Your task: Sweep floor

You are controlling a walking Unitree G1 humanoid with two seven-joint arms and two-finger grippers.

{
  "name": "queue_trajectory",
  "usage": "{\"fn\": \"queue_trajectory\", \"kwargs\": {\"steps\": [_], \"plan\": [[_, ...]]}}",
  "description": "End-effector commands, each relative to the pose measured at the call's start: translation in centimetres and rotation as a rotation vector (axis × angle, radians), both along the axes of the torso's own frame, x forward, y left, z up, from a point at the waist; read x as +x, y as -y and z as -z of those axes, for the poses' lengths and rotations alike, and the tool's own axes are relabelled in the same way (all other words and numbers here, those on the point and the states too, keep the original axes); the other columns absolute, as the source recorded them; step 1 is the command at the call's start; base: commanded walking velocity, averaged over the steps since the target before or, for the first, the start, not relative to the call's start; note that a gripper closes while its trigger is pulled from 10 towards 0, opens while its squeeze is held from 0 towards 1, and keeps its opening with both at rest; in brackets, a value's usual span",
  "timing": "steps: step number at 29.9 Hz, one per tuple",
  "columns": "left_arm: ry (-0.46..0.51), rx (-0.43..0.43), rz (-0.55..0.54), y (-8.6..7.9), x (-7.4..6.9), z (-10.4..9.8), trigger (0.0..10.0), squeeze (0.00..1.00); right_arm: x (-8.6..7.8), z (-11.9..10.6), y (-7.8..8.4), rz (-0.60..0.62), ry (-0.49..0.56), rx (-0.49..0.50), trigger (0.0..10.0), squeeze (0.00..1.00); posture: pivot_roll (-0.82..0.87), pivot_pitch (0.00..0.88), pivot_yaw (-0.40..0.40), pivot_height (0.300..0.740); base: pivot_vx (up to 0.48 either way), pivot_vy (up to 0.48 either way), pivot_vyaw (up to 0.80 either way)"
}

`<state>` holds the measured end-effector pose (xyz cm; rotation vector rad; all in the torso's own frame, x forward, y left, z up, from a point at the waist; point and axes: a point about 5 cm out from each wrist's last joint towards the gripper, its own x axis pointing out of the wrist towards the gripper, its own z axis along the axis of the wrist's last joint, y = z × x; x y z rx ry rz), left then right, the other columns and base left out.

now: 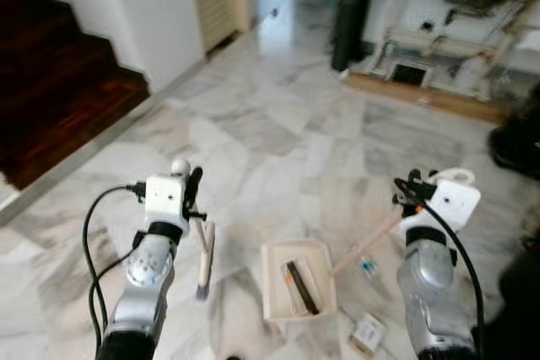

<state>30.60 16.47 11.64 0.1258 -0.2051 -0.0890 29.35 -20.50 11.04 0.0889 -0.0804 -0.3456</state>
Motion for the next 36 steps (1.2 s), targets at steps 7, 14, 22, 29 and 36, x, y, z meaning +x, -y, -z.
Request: {"fn": "queue_trajectory", "kwargs": {"steps": [7, 14, 22, 29, 36], "plan": [[0.047, 0.002, -0.016, -0.34, 0.18, -1.02, 10.0, 0.00, 0.50, -2.06, -0.22, -0.009, 0.075, -0.013, 10.0, 0.00, -0.13, 0.000, -0.031, 0.740, 0.000, 0.000, 0.80], [0.048, 0.000, -0.024, -0.29, 0.13, -1.06, 10.0, 0.00, 0.67, -2.26, -0.15, -0.013, 0.075, -0.012, 10.0, 0.00, -0.12, 0.000, -0.038, 0.740, 0.000, 0.000, 0.80], [0.048, -0.006, -0.029, -0.14, 0.09, -1.07, 10.0, 0.00, 0.78, -2.46, -0.17, -0.020, 0.076, -0.011, 10.0, 0.00, -0.12, 0.000, -0.041, 0.740, 0.000, 0.000, 0.80], [0.047, -0.006, -0.035, -0.16, 0.13, -1.09, 10.0, 0.00, 0.87, -2.52, -0.26, -0.024, 0.073, -0.009, 10.0, 0.00, -0.12, 0.000, -0.044, 0.740, 0.000, 0.000, 0.80], [0.046, -0.013, -0.038, -0.14, 0.24, -1.18, 10.0, 0.00, 1.01, -2.44, -0.37, -0.036, 0.073, 0.031, 10.0, 0.00, -0.12, 0.007, -0.046, 0.740, 0.000, 0.000, 0.57]]}}
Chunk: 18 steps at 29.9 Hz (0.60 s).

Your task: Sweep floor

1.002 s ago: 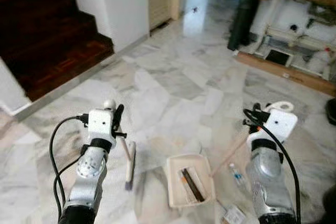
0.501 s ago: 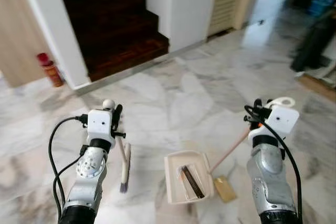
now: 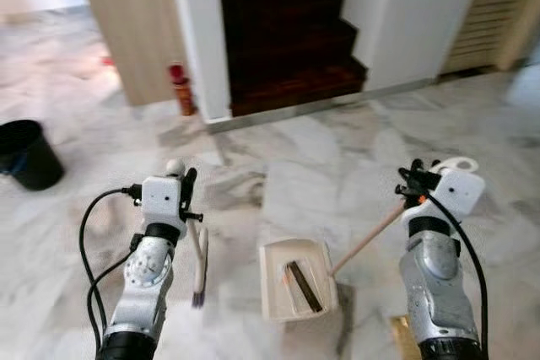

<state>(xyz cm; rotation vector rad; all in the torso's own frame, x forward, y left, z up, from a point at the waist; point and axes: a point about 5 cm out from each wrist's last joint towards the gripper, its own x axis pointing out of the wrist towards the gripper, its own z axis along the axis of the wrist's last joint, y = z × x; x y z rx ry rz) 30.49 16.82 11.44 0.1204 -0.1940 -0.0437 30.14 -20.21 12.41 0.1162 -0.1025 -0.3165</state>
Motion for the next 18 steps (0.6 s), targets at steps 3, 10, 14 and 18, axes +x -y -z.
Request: {"fn": "queue_trajectory", "kwargs": {"steps": [3, 10, 14, 18], "plan": [[0.054, -0.006, 0.006, 0.24, 0.36, -1.39, 10.0, 0.00, 0.27, -1.06, -0.07, -0.014, 0.043, 0.009, 10.0, 0.00, -0.12, 0.010, -0.048, 0.740, 0.000, 0.000, 0.00], [0.055, -0.010, 0.004, 0.23, 0.40, -1.45, 10.0, 0.00, 0.37, -1.03, -0.14, -0.026, 0.039, 0.021, 10.0, 0.00, -0.12, 0.016, -0.047, 0.740, 0.000, 0.216, 0.00], [0.054, -0.013, 0.004, 0.21, 0.38, -1.46, 10.0, 0.00, 0.38, -1.10, -0.24, -0.036, 0.040, 0.016, 10.0, 0.00, -0.12, 0.018, -0.045, 0.740, 0.000, 0.278, 0.00], [0.054, -0.013, 0.005, 0.22, 0.38, -1.48, 10.0, 0.00, 0.37, -1.11, -0.23, -0.036, 0.041, 0.019, 10.0, 0.00, -0.12, 0.019, -0.045, 0.740, 0.000, 0.302, 0.00]]}}
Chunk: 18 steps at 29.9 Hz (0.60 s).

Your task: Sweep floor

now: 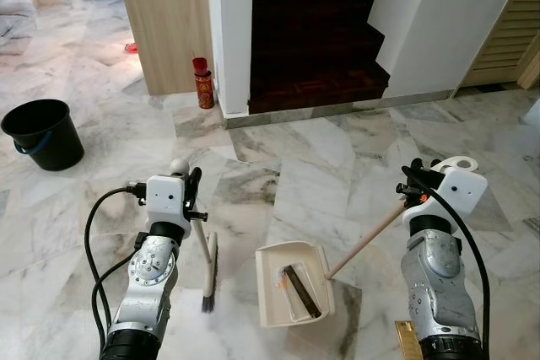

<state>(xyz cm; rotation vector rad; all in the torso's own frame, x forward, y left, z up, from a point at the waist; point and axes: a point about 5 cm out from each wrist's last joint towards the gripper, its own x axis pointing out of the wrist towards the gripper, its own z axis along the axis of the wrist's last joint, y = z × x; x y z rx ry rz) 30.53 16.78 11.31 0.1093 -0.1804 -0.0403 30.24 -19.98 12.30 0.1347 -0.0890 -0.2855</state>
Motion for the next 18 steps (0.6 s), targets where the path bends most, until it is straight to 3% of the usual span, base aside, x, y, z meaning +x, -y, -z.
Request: {"fn": "queue_trajectory", "kwargs": {"steps": [1, 18], "plan": [[0.068, -0.002, 0.008, 0.19, 0.34, -1.61, 10.0, 0.00, 0.26, -1.22, 0.00, -0.002, 0.049, 0.003, 10.0, 0.00, -0.12, 0.019, -0.045, 0.740, 0.000, 0.319, 0.00], [0.069, -0.004, 0.007, 0.22, 0.35, -1.55, 10.0, 0.00, 0.45, -1.04, -0.41, -0.024, 0.041, 0.010, 10.0, 0.00, -0.12, 0.000, -0.042, 0.740, 0.000, 0.323, 0.00]]}}
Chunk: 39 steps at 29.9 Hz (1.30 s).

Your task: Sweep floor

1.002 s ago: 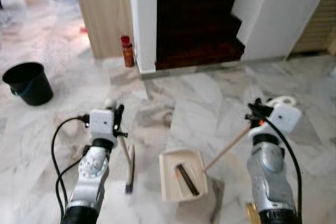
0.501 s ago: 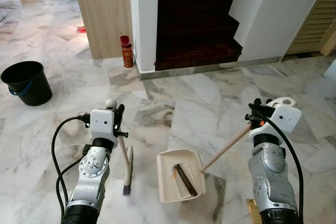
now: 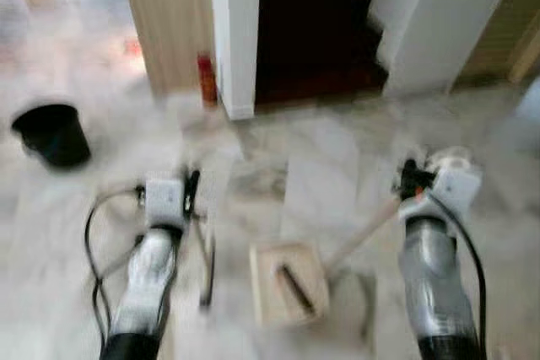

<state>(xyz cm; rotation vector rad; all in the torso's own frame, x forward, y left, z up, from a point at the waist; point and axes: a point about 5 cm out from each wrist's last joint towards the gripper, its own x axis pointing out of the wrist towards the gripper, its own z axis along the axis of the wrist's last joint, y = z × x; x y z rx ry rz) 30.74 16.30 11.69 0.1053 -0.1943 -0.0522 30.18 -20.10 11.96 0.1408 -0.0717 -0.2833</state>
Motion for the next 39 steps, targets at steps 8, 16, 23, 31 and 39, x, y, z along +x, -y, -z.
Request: {"fn": "queue_trajectory", "kwargs": {"steps": [8, 16, 23, 31, 39], "plan": [[0.057, -0.003, -0.004, -0.19, 0.12, -1.17, 10.0, 0.00, 0.48, -1.47, -0.55, -0.020, 0.065, -0.003, 10.0, 0.00, -0.12, 0.000, -0.042, 0.740, 0.000, 0.324, 0.00], [0.059, -0.007, -0.008, -0.19, 0.13, -1.20, 10.0, 0.00, 0.56, -1.66, -0.45, -0.020, 0.071, -0.005, 10.0, 0.00, -0.12, 0.000, -0.047, 0.740, 0.000, 0.324, 0.00], [0.060, -0.004, -0.015, -0.35, 0.15, -1.28, 10.0, 0.00, 0.61, -1.69, -0.45, -0.012, 0.073, -0.004, 10.0, 0.00, -0.12, 0.001, -0.048, 0.740, 0.000, 0.324, 0.00], [0.063, -0.004, -0.016, -0.45, 0.24, -1.41, 10.0, 0.00, 0.55, -2.16, -0.22, 0.007, 0.092, -0.053, 10.0, 0.00, -0.11, 0.014, -0.043, 0.740, 0.000, 0.325, 0.20], [0.063, 0.000, -0.017, -0.48, 0.25, -1.46, 10.0, 0.00, 0.55, -2.09, -0.46, -0.002, 0.095, -0.015, 10.0, 0.00, -0.11, 0.024, -0.042, 0.740, 0.000, 0.323, 0.30]]}}
